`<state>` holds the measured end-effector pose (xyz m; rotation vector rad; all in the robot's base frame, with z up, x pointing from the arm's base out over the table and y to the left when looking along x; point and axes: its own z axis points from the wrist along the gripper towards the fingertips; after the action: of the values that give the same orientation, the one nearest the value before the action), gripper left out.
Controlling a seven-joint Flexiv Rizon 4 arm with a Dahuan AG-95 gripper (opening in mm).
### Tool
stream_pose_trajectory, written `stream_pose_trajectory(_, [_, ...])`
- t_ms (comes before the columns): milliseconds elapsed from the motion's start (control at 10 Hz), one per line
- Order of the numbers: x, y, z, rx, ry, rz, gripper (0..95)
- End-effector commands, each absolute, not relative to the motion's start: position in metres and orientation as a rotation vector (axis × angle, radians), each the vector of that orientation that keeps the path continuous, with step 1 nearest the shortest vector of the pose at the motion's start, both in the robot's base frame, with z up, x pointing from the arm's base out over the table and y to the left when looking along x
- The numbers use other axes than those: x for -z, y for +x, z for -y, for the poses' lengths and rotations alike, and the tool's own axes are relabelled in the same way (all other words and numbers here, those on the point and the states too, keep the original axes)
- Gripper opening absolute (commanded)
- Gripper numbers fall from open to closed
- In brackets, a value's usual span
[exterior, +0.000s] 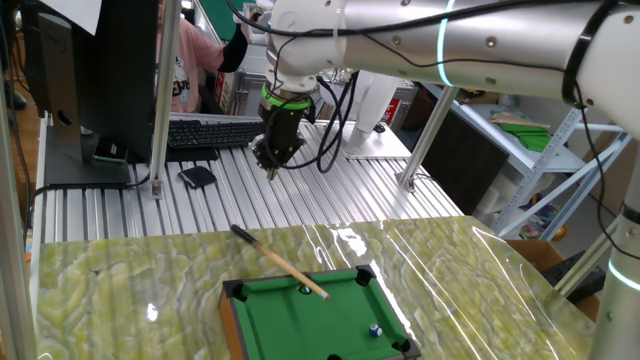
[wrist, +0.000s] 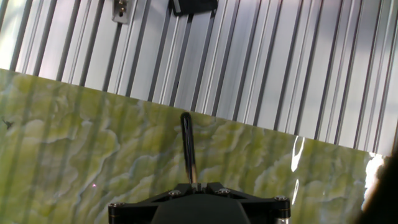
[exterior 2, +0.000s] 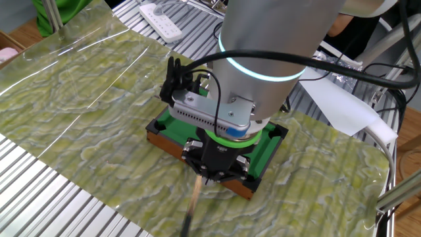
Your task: Hit the pool ball
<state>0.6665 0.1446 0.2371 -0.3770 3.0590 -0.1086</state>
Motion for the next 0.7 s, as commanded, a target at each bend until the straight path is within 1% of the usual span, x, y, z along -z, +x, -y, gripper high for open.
stream_pose_trajectory(100, [-0.2368,0.6659,-0.1442,0.110,-0.376,-3.061,0.0])
stream_pose_trajectory(700, [-0.2332,0.6674,-0.1403,0.106,-0.377,-3.065,0.0])
